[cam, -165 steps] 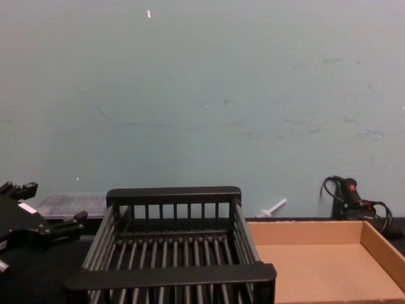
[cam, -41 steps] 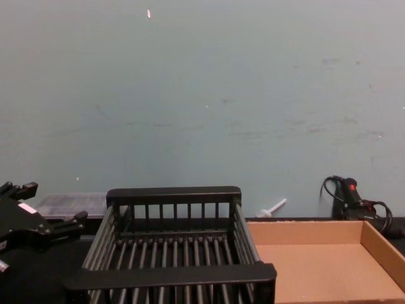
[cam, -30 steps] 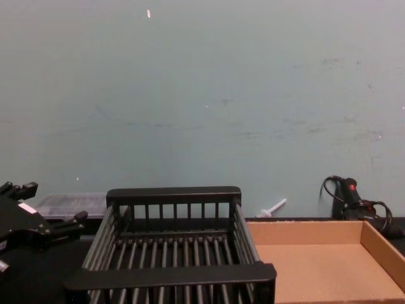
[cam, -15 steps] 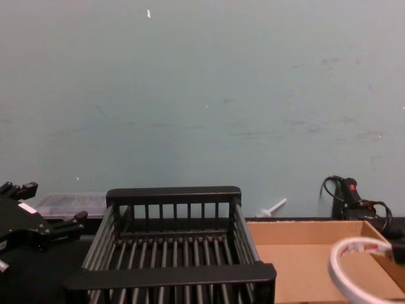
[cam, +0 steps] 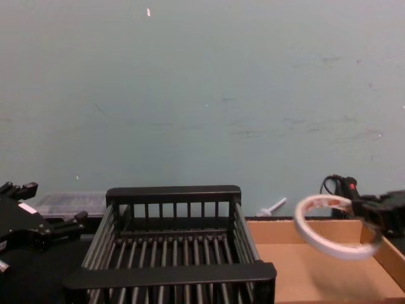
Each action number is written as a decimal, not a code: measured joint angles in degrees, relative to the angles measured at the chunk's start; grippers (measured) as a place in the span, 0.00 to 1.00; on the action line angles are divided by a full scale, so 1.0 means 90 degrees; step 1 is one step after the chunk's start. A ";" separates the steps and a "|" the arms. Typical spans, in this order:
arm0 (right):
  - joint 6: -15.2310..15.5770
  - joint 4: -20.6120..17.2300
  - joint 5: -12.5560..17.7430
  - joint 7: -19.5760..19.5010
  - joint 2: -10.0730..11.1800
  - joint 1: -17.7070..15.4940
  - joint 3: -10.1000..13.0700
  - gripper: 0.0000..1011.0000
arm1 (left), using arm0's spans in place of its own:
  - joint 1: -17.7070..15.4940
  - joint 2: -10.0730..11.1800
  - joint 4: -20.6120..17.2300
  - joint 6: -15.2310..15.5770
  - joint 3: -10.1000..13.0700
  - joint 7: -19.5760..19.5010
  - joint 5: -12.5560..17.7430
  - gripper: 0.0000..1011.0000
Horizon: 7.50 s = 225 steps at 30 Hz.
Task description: Pick up the white tape and place it into the black box , Pick up the silver tape and place it into the brown box.
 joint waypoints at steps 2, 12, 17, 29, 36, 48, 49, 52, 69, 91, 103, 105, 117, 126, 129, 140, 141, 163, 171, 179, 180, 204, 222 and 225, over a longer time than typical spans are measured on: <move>-0.0014 0.0196 -0.0081 0.0018 -0.0129 0.0233 -0.0102 0.09 | 0.0000 0.0000 0.0000 0.0000 0.0000 0.0000 0.0000 0.99; -0.0177 0.1068 -0.0432 0.0175 -0.0635 0.1177 -0.0508 0.09 | 0.0000 0.0000 0.0000 0.0000 0.0000 0.0000 0.0000 0.99; -0.0366 0.1522 -0.0582 0.0257 -0.0895 0.1523 -0.0705 0.09 | 0.0000 0.0000 0.0000 0.0000 0.0000 0.0000 0.0000 0.99; -0.0923 0.2549 -0.0882 0.0410 -0.1530 0.2109 -0.1133 0.09 | 0.0000 0.0000 0.0000 0.0000 0.0000 0.0000 0.0000 0.99; -0.1151 0.3103 -0.0989 0.0451 -0.1845 0.2334 -0.1289 0.09 | 0.0000 0.0000 0.0000 0.0000 0.0000 0.0000 0.0000 0.99; -0.1267 0.3532 -0.1097 0.0476 -0.2049 0.2471 -0.1390 0.09 | 0.0000 0.0000 0.0000 0.0000 0.0000 0.0000 0.0000 0.99; -0.1267 0.3527 -0.1096 0.0476 -0.2047 0.2469 -0.1388 0.09 | 0.0000 0.0000 0.0000 0.0000 0.0000 0.0000 0.0000 0.99; -0.1265 0.3509 -0.1093 0.0476 -0.2040 0.2461 -0.1384 0.09 | 0.0000 0.0000 0.0000 0.0000 0.0000 0.0000 0.0000 0.99; -0.1245 0.3460 -0.1065 0.0470 -0.2018 0.2440 -0.1365 0.49 | 0.0000 0.0000 0.0000 0.0000 0.0000 0.0000 0.0000 0.99; -0.1235 0.3445 -0.1055 0.0467 -0.2011 0.2434 -0.1360 0.99 | 0.0000 0.0000 0.0000 0.0000 0.0000 0.0000 0.0000 0.99; -0.1224 0.3318 -0.1041 0.0488 -0.1967 0.2373 -0.1306 0.99 | 0.0000 0.0000 0.0000 0.0000 0.0000 -0.0001 0.0000 0.99; -0.1192 0.3172 -0.1013 0.0506 -0.1904 0.2307 -0.1255 0.99 | 0.0000 0.0000 0.0000 0.0000 0.0000 0.0000 0.0000 0.99; -0.0862 0.1841 -0.0885 0.0538 -0.1241 0.1560 -0.0936 0.99 | 0.0000 0.0000 0.0000 0.0000 0.0000 0.0000 0.0000 0.99; -0.0508 0.0774 -0.0751 0.0470 -0.0689 0.0725 -0.0613 0.99 | 0.0000 0.0000 0.0000 0.0000 0.0000 0.0000 0.0000 0.99; -0.0438 0.0578 -0.0723 0.0457 -0.0582 0.0542 -0.0548 0.99 | 0.0000 0.0000 0.0000 0.0000 0.0000 0.0000 0.0000 0.99; 0.0099 -0.0146 -0.0600 0.0493 -0.0187 -0.0263 -0.0406 0.99 | 0.0000 0.0000 0.0000 0.0000 0.0000 0.0000 0.0000 0.99; 0.0145 -0.0177 -0.0595 0.0503 -0.0173 -0.0299 -0.0416 0.99 | 0.0000 0.0000 0.0000 0.0000 0.0000 0.0000 0.0000 0.99; 0.0987 -0.0404 -0.0557 0.0936 -0.0201 -0.0363 -0.1206 0.99 | 0.0000 0.0000 0.0000 0.0000 0.0000 0.0000 0.0000 0.99; 0.0922 -0.0339 -0.0546 0.1171 -0.0193 -0.0224 -0.1465 0.99 | 0.0000 0.0000 0.0000 0.0000 0.0000 0.0000 0.0000 0.99; 0.0557 -0.0296 -0.0464 0.1445 0.0007 -0.0127 -0.1692 0.99 | 0.0000 0.0000 0.0000 0.0000 0.0000 0.0000 0.0000 0.99; 0.0530 -0.0292 -0.0456 0.1458 0.0025 -0.0122 -0.1704 0.99 | 0.0000 0.0000 0.0000 0.0000 0.0000 0.0000 0.0000 0.99; 0.0309 0.0359 -0.0450 0.1586 -0.0049 0.0430 -0.2152 0.99 | 0.0000 0.0000 0.0000 0.0000 0.0000 0.0000 0.0000 0.99; 0.0474 0.0661 -0.0482 0.1626 -0.0177 0.0678 -0.2341 0.99 | 0.0000 0.0000 0.0000 0.0000 0.0000 0.0000 0.0000 0.99; 0.0498 0.0670 -0.0503 0.1611 -0.0182 0.0686 -0.2355 0.99 | 0.0000 0.0000 0.0000 0.0000 0.0000 0.0000 0.0000 0.99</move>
